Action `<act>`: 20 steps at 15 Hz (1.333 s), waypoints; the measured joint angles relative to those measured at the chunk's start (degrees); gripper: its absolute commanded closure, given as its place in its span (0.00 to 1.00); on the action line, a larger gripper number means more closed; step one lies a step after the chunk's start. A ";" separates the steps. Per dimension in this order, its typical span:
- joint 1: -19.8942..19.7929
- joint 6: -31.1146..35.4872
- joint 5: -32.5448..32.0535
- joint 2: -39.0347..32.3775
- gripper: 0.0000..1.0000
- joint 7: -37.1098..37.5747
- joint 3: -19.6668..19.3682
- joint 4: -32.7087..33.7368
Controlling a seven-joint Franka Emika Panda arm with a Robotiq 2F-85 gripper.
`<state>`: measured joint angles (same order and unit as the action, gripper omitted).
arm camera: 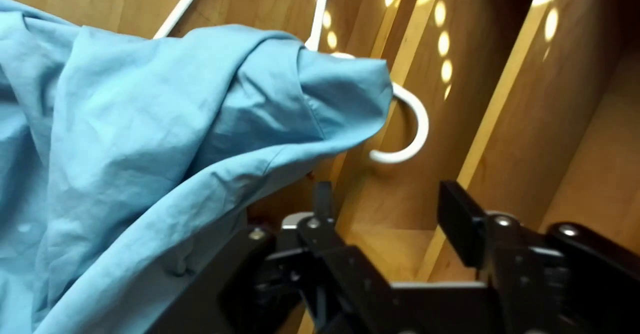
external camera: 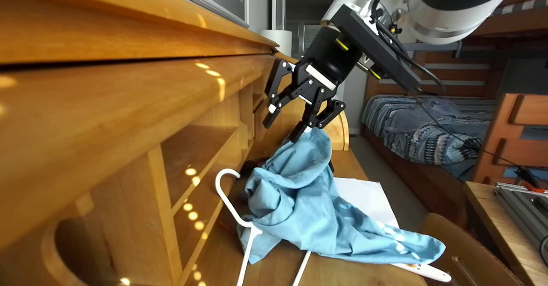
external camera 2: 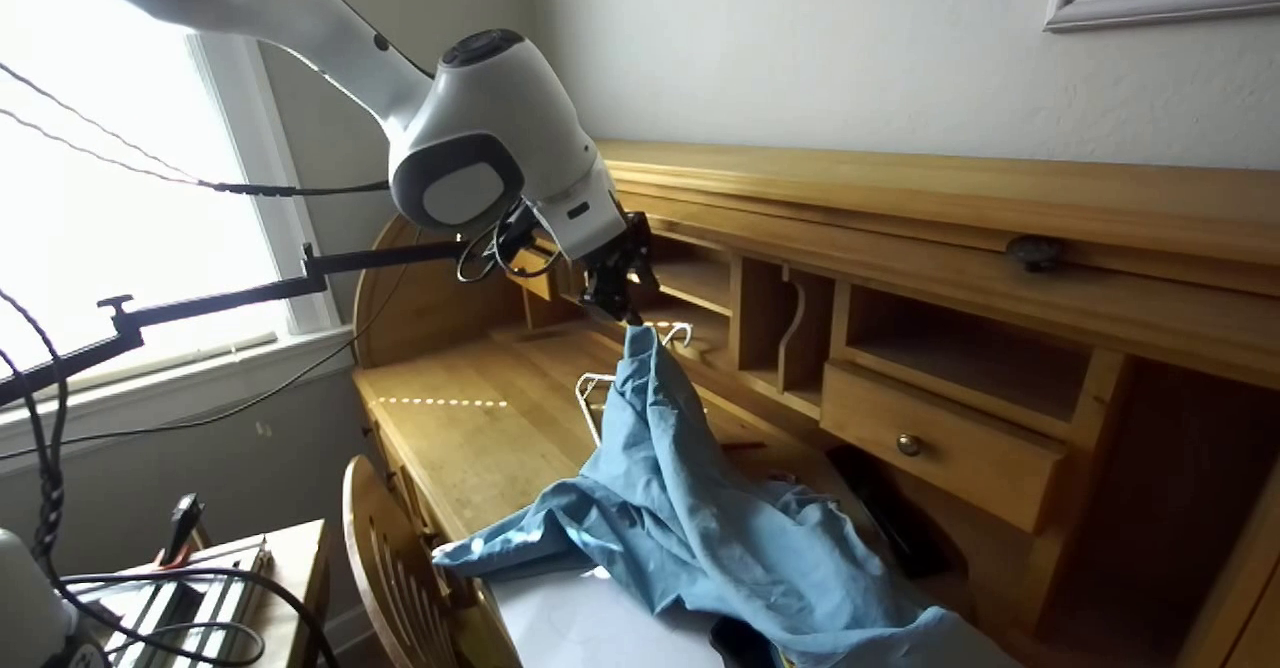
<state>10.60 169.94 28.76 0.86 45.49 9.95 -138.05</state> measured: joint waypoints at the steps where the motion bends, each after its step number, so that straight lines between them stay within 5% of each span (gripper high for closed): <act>1: -0.80 0.00 0.57 0.19 0.03 0.63 -0.85 -0.43; 14: -16.95 -1.00 6.03 3.83 0.00 4.15 -16.74 -8.41; 20: -25.16 -9.46 -18.57 -4.08 0.00 11.49 -22.02 -1.32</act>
<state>-14.56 160.47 10.18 -3.21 56.99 -12.07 -139.38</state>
